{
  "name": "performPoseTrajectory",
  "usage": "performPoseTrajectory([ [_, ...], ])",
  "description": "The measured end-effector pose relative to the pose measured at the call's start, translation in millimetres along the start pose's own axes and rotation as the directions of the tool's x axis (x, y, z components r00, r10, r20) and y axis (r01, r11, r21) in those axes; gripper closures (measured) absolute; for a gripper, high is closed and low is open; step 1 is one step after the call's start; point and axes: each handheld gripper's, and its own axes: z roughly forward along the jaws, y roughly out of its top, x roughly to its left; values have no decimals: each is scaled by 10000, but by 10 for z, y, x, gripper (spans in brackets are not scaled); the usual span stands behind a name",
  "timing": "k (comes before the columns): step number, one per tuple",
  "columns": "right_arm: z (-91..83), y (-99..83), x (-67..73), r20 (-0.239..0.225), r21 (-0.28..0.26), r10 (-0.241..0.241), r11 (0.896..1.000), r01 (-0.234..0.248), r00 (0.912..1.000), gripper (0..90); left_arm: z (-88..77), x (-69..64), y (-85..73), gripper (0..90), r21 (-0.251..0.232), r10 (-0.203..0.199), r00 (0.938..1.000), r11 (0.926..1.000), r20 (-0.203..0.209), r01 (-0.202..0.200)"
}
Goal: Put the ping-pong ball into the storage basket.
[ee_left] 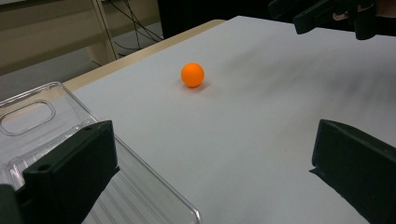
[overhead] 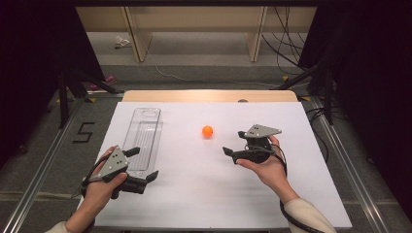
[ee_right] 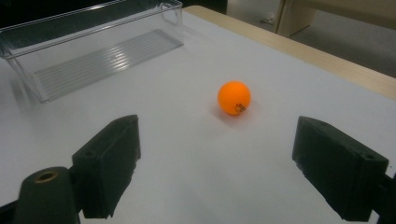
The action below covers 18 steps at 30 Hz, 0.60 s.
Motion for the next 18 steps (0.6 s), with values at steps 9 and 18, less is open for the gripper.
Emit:
performPoseTrajectory([
  [9,107,45,-5,-32,54,-22,10000,22,10000,162,-1,0,1,0,-35,0,10000,10000,-3,0],
  [18,210,80,-23,-8,138,-27,9999,27,10000,161,-2,-1,2,0,-19,8,10000,10000,10,-8],
])
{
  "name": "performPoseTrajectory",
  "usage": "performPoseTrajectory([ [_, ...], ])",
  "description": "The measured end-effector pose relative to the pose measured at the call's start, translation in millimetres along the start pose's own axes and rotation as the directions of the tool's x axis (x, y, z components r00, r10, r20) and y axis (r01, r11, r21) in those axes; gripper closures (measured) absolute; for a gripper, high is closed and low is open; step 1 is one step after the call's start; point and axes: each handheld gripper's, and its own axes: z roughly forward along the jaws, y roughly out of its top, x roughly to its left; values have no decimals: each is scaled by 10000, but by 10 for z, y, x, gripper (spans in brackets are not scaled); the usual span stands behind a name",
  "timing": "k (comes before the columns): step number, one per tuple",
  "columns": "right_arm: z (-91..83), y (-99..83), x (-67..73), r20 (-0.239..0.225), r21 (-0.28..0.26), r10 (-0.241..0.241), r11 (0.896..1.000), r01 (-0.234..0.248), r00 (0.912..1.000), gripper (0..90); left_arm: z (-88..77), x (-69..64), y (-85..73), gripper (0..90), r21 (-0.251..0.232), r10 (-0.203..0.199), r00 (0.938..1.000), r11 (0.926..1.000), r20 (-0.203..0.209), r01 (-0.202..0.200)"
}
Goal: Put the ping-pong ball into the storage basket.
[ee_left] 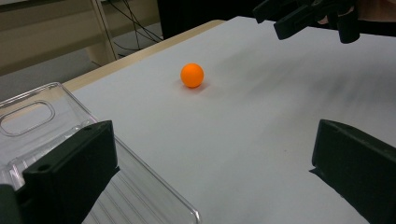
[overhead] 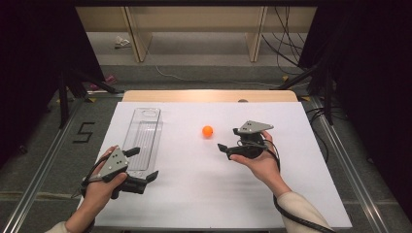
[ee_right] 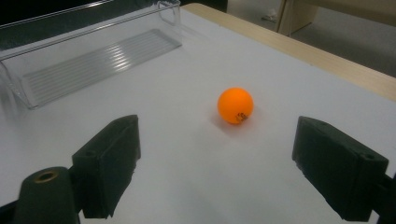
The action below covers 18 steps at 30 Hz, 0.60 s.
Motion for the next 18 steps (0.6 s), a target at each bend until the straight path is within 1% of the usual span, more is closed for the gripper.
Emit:
performPoseTrajectory([
  [18,174,62,-34,-18,110,19,9999,-19,10000,162,-2,-3,2,0,-13,22,10000,10000,3,-22],
])
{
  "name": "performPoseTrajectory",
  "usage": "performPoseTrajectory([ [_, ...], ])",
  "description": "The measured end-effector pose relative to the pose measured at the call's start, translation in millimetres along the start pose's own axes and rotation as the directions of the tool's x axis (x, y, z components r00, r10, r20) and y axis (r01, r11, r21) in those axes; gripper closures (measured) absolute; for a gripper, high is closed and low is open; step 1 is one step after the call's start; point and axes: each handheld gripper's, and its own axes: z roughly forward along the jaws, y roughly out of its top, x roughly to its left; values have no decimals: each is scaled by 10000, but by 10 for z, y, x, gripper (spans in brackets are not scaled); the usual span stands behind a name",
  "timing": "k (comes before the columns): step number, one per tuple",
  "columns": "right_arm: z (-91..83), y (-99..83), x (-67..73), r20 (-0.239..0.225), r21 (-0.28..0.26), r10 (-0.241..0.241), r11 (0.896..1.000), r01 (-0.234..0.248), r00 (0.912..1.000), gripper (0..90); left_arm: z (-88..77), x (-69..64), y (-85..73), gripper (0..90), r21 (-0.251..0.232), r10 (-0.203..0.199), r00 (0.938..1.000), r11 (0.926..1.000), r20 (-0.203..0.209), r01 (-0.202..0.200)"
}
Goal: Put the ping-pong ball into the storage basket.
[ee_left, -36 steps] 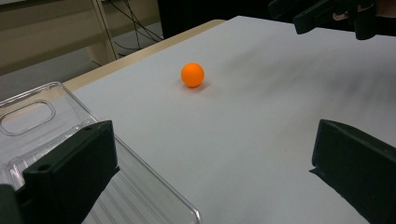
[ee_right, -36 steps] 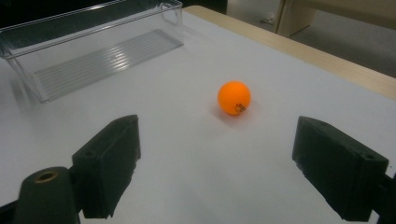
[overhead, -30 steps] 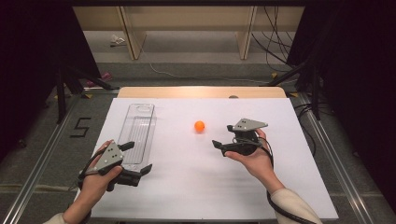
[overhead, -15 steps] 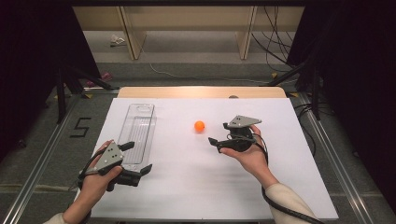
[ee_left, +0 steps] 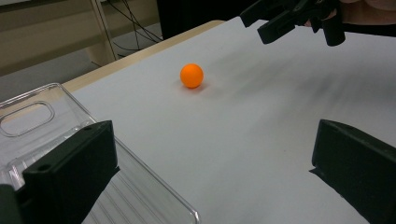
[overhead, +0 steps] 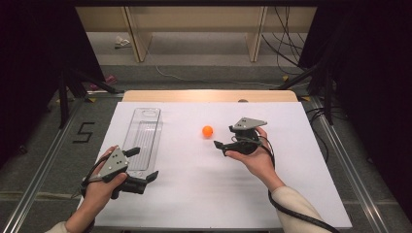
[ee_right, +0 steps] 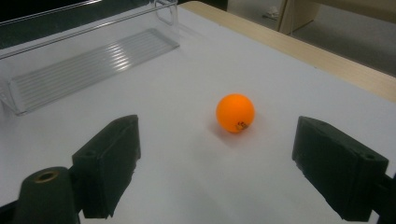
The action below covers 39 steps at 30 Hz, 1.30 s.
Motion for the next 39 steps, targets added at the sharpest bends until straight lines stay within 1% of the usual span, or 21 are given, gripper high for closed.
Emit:
performPoseTrajectory([
  [22,261,72,-43,2,213,17,9998,-17,10000,162,-6,2,2,0,-38,-12,10000,10000,9,12],
  [39,428,106,-101,134,353,97,9993,-102,9999,162,-10,4,3,0,-53,-37,10000,10000,9,37],
])
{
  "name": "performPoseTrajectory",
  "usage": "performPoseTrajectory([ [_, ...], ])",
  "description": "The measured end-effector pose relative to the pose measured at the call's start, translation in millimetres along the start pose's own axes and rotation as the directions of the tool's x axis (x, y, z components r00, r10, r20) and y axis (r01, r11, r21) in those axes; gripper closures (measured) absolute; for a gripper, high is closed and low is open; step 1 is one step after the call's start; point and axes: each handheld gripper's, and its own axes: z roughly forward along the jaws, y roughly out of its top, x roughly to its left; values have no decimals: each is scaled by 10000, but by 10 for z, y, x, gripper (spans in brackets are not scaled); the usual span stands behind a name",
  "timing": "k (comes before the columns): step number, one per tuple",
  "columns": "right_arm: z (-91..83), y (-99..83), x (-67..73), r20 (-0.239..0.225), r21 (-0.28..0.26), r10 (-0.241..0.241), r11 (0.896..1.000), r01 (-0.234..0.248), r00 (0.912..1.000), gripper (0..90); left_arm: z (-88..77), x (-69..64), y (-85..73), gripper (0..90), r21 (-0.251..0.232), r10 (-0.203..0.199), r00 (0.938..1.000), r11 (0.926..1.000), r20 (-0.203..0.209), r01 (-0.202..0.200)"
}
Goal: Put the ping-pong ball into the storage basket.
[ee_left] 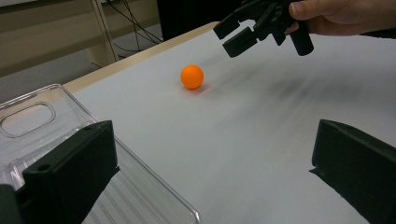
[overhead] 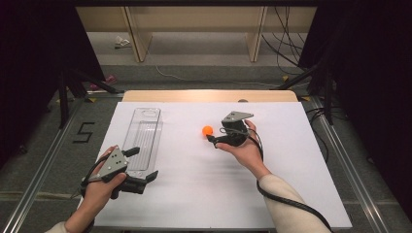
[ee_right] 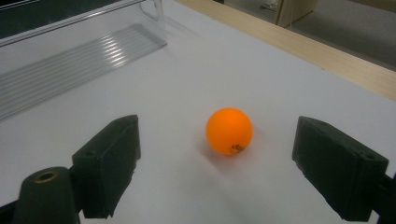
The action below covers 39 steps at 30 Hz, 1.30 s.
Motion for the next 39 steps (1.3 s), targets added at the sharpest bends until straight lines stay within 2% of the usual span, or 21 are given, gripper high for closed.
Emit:
performPoseTrajectory([
  [21,264,7,-107,328,442,126,9989,-140,9994,162,-5,6,-1,0,9,7,10000,10000,-4,-7],
  [39,505,19,-122,297,759,268,9967,-290,9992,164,-9,8,-2,0,19,10,10000,10000,6,-10],
])
